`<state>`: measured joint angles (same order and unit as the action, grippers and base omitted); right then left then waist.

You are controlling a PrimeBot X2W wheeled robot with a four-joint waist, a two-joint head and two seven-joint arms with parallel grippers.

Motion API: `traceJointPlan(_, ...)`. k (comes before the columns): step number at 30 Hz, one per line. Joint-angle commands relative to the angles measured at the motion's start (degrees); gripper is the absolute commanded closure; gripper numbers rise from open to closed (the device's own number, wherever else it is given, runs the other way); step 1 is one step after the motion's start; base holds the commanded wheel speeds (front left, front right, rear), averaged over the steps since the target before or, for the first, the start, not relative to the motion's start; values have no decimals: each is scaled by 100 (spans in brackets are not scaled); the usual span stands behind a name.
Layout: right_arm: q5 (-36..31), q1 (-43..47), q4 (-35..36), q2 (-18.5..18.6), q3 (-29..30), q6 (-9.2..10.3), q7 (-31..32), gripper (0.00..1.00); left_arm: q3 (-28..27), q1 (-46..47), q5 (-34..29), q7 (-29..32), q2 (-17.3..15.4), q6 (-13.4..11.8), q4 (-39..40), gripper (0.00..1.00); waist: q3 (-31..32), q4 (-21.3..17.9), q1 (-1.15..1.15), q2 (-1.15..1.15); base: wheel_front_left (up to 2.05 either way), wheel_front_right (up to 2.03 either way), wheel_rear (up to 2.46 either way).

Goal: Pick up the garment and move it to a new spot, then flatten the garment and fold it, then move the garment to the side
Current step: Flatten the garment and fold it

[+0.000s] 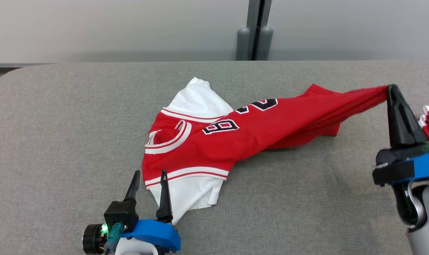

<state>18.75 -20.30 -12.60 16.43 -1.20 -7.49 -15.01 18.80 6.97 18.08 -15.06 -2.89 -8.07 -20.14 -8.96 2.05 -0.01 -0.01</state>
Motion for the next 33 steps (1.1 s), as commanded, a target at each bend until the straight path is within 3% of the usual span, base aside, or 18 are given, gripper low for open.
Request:
traceJointPlan(1,-54,240,49,44,7,-1,-22,100,-57,-55,-32,-16,1,4,-8,0,137,-124,1,1,0,0,0)
traceJointPlan(6,-132,1033,-152,-35,33,-1,-21,100,-125,-195,-50,-16,2,50,-42,0,252,-264,1,1,0,0,0)
traceJointPlan(10,-418,1510,-879,-75,-58,-1,-21,100,-207,-251,-56,-16,1,63,-72,0,303,-352,1,1,0,0,0)
traceJointPlan(11,-475,1575,-1217,-109,7,-1,-19,87,-225,-271,-65,-16,1,72,-89,0,325,-365,1,1,0,0,0)
traceJointPlan(12,-526,1519,-1359,-155,116,-1,-28,0,-236,-285,-81,-16,1,82,-103,0,334,-373,1,1,0,0,0)
traceJointPlan(15,-824,1416,-1593,-344,453,-1,-24,0,-295,-295,-138,-16,-1,98,-131,0,370,-378,1,1,0,0,0)
traceJointPlan(19,-1135,1253,-1201,-629,694,-2,-25,0,-424,-305,-199,-16,1,83,-135,0,404,-355,1,1,0,0,0)
traceJointPlan(26,-1143,1091,-328,-1036,307,-1,-23,0,-665,-389,-261,-16,0,13,-129,0,474,-283,1,1,0,0,0)
traceJointPlan(33,-1204,1247,-454,-1198,-5,-1,-22,0,-703,-452,-330,-16,1,149,-257,0,572,-205,1,1,0,0,0)
